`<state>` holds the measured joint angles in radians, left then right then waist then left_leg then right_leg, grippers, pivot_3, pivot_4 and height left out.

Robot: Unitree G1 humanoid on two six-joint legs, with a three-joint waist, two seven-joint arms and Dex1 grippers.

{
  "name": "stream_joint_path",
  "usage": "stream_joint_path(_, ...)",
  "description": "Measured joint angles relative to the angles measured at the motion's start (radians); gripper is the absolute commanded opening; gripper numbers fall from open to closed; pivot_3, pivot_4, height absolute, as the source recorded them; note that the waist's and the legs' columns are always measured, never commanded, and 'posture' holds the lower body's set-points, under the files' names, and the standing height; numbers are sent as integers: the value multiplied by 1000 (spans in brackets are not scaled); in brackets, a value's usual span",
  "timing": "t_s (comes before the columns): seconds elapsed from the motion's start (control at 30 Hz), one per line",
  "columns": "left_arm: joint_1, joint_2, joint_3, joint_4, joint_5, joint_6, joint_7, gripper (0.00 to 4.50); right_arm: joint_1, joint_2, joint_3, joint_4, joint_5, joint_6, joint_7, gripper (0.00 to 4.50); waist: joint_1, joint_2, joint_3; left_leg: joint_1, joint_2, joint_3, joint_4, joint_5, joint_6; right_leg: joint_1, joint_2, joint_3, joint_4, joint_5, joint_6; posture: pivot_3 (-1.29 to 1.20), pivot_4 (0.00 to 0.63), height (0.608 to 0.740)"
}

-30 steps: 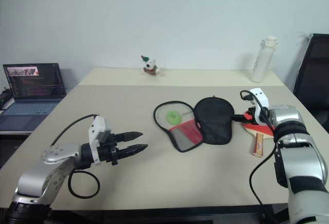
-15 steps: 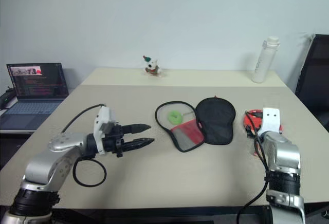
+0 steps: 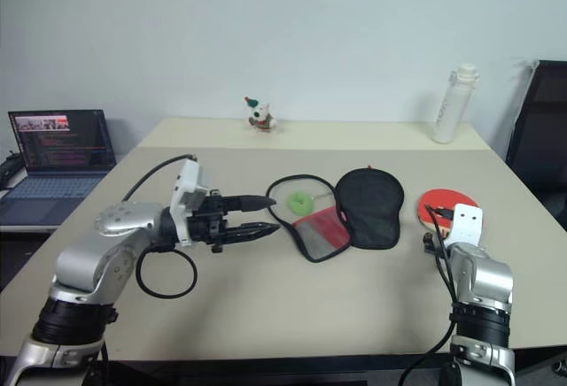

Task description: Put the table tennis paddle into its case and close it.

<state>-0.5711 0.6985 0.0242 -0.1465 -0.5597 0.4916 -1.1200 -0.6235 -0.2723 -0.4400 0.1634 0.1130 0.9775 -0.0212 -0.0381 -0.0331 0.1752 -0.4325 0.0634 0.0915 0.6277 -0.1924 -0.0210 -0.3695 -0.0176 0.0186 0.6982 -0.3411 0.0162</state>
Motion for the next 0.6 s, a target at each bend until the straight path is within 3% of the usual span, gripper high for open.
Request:
stream_joint_path(0.07, 21, 1, 0, -1, 8, 0, 6, 2724, -20, -12, 1, 49, 3, -23, 1, 3839, -1, -2, -1, 0, 0, 0, 0, 0, 0, 0, 0, 0, 0, 0, 0, 0, 150, 740)
stream_joint_path(0.23, 56, 8, 13, -16, 10, 3, 33, 2724, -44, -38, 14, 143, 10, -59, 7, 2173, -5, -11, -7, 1, 0, -1, 1, 0, 1, 2, 0, 0, 0, 1, 1, 0, 150, 740)
stream_joint_path(0.33, 87, 17, 28, -43, 9, 9, 51, 2724, -51, -37, 17, 167, 21, -72, 0, 1402, -10, -13, -8, 2, 0, -1, 1, 1, 6, 3, -1, 0, -1, 4, 2, 0, 150, 740)
stream_joint_path(0.6, 174, 36, 96, -93, -11, 39, 105, 2724, -78, -40, 29, 157, 37, -80, -10, 1179, -11, -3, -2, 0, 0, 0, 0, 6, 9, -1, -1, 0, 0, 8, 2, 0, 150, 740)
